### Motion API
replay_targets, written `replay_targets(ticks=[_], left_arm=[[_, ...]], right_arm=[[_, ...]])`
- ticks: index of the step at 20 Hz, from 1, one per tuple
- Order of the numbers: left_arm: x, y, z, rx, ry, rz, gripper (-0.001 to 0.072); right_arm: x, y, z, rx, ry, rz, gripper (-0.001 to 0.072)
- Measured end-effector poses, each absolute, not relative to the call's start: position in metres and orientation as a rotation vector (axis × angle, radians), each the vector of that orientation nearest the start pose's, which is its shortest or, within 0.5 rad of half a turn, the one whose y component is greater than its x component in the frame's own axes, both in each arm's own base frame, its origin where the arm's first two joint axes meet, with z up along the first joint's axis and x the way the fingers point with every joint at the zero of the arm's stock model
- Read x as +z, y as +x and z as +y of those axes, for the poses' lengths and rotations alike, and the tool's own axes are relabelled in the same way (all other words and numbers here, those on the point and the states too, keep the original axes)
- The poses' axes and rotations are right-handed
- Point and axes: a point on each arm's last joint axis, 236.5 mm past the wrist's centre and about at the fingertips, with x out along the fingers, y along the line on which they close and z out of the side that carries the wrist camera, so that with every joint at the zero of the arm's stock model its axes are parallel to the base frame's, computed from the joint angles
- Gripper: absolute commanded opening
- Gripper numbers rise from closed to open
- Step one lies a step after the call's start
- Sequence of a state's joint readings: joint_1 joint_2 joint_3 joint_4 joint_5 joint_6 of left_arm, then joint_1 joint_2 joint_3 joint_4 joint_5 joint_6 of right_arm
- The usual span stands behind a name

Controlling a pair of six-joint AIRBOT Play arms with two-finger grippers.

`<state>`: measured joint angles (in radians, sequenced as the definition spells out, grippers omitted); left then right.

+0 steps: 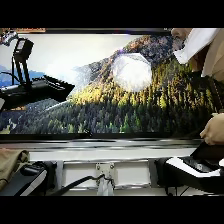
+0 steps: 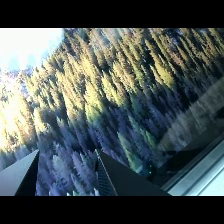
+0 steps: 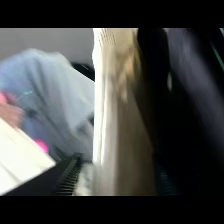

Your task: Fold the clothes and pants, and hang the long-sleeved shirts on hangers.

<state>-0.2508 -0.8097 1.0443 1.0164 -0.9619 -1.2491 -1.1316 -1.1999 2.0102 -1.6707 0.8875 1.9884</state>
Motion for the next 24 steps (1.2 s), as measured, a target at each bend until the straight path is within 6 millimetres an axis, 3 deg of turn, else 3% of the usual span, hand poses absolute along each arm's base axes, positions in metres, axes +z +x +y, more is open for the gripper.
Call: replay_targets(ticks=[5, 9, 11, 14, 16, 18, 20, 22, 24], left_arm=[[0.194, 0.314, -0.193, -0.688, -0.117, 0.662, 0.0368], [0.212, 0.313, -0.197, -0.706, -0.151, 0.603, 0.0373], [0.232, 0.314, -0.195, -0.708, -0.114, 0.506, 0.0371], [0.278, 0.317, -0.186, -0.686, -0.040, 0.317, 0.0365], [0.310, 0.317, -0.178, -0.660, 0.007, 0.212, 0.0361], [0.341, 0.316, -0.172, -0.635, 0.036, 0.120, 0.0362], [0.365, 0.316, -0.166, -0.607, 0.045, 0.045, 0.0362], [0.382, 0.316, -0.161, -0.583, 0.046, -0.010, 0.0361], [0.391, 0.316, -0.157, -0.568, 0.046, -0.041, 0.0362]], right_arm=[[0.531, 0.176, -0.374, -1.062, 0.291, -0.398, 0.0583], [0.583, 0.189, -0.335, -0.869, 0.316, -0.601, 0.0583], [0.603, 0.208, -0.306, -0.709, 0.387, -0.686, 0.0583], [0.619, 0.256, -0.246, -0.435, 0.501, -0.698, 0.0580], [0.601, 0.305, -0.195, -0.287, 0.493, -0.545, 0.0567], [0.562, 0.355, -0.134, -0.138, 0.427, -0.324, 0.0567], [0.513, 0.393, -0.070, 0.011, 0.370, -0.120, 0.0567], [0.463, 0.415, -0.004, 0.165, 0.333, 0.056, 0.0567], [0.412, 0.423, 0.061, 0.307, 0.292, 0.219, 0.0566]])
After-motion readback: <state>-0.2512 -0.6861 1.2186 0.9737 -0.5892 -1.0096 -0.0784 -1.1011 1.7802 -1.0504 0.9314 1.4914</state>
